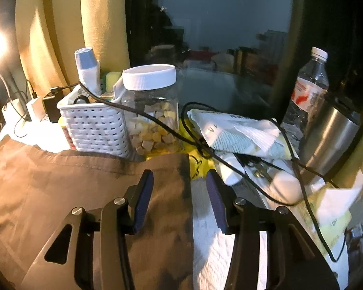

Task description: Fold small clothes

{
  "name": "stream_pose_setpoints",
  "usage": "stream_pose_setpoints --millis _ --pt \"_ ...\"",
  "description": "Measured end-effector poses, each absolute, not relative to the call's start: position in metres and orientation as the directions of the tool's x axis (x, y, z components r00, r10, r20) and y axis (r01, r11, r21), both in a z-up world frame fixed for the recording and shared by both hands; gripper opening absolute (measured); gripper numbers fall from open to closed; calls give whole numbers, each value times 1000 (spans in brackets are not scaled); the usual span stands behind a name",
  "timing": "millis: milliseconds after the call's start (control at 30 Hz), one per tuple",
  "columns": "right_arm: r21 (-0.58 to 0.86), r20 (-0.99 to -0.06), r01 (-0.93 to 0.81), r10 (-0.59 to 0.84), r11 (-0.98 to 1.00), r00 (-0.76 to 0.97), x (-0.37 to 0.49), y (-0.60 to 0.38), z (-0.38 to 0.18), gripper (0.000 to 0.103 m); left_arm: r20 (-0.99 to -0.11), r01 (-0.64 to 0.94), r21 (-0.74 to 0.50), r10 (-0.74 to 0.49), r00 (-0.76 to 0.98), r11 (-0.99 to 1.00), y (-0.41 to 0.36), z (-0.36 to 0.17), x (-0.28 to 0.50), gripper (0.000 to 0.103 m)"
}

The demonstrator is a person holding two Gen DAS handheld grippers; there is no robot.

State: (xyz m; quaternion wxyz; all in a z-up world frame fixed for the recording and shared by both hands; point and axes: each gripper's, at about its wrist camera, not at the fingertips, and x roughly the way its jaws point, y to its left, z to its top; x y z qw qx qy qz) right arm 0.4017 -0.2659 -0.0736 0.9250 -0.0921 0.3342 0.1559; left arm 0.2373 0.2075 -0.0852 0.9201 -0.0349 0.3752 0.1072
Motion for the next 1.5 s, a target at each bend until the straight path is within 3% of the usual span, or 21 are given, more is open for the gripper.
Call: stream_pose_setpoints --millis 933,1500 --pt "54 -717 -215 188 975 672 243 -356 -93 48 -730 -257 -117 92 677 959 157 -99 96 77" --pt "163 -756 -208 258 964 602 188 -358 -127 48 -779 -250 -159 34 626 955 136 -121 48 77"
